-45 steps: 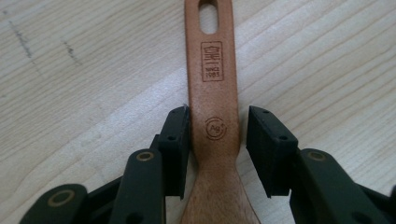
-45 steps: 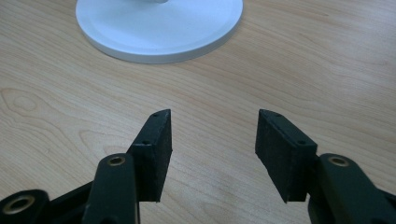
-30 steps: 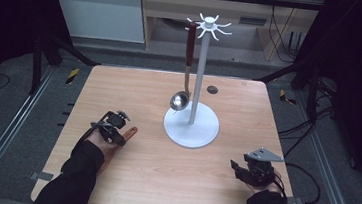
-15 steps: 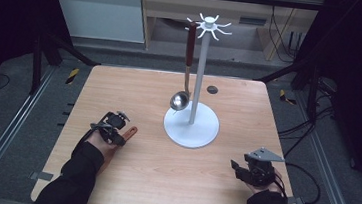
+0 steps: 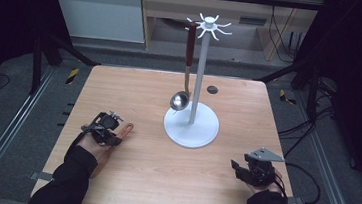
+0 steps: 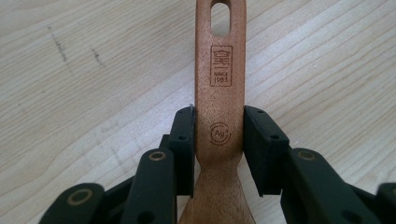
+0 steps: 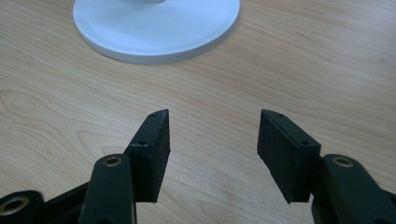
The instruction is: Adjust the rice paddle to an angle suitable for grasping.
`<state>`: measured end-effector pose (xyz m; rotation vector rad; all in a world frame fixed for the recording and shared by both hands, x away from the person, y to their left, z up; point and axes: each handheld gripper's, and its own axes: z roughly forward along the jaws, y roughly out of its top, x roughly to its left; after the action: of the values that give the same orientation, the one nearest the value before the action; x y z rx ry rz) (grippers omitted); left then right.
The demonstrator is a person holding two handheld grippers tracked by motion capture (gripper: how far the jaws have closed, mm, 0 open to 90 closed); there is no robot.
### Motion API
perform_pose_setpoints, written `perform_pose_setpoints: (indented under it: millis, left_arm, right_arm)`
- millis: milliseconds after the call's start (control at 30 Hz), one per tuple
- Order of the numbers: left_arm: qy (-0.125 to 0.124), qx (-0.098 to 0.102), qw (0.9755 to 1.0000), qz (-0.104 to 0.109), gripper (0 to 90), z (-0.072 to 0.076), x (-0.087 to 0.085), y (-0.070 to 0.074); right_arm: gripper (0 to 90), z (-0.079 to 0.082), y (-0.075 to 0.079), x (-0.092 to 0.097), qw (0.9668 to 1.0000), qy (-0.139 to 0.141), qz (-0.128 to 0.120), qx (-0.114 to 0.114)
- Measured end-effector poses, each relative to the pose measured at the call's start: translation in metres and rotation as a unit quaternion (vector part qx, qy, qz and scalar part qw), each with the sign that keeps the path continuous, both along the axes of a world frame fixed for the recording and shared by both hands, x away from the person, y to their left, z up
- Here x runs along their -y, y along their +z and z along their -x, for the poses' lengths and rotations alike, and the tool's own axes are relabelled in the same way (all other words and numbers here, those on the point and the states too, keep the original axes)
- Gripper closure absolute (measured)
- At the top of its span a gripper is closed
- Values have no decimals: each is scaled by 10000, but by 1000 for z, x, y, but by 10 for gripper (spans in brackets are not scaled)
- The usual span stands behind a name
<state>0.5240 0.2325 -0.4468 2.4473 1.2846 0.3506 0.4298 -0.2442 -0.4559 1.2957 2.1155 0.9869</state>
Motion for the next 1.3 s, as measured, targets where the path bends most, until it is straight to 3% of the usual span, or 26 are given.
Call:
perform_pose_setpoints:
  millis: [333,500,767,933,967,1000,1133,1167,1300]
  left_arm:
    - [-23,509,9977,437,657,19,-6,24]
    - [-28,723,9961,508,657,26,-8,34]
    - [42,998,9918,797,657,34,-13,47]
    - [87,1293,9870,953,657,39,-16,56]
    - [123,1407,9847,1020,656,40,-16,57]
    - [106,1399,9845,1050,656,40,-17,59]
    - [171,1695,9777,1230,656,45,-19,64]
    - [165,1690,9773,1267,656,45,-20,66]
    - [145,1920,9707,1440,656,49,-21,72]
  right_arm:
    - [443,0,0,0,10000,16,20,26]
    - [441,1,1,0,10000,-3,0,22]
    - [439,1,1,0,10000,-8,-7,41]
    - [427,1,1,0,10000,-27,-21,42]
    - [420,1,1,1,10000,-32,-22,46]
    - [411,1,1,1,10000,-34,-15,59]
    - [386,0,1,1,9999,-62,-13,79]
    - [376,0,1,1,9999,-68,-23,81]
    - [350,0,1,2,9999,-130,-31,100]
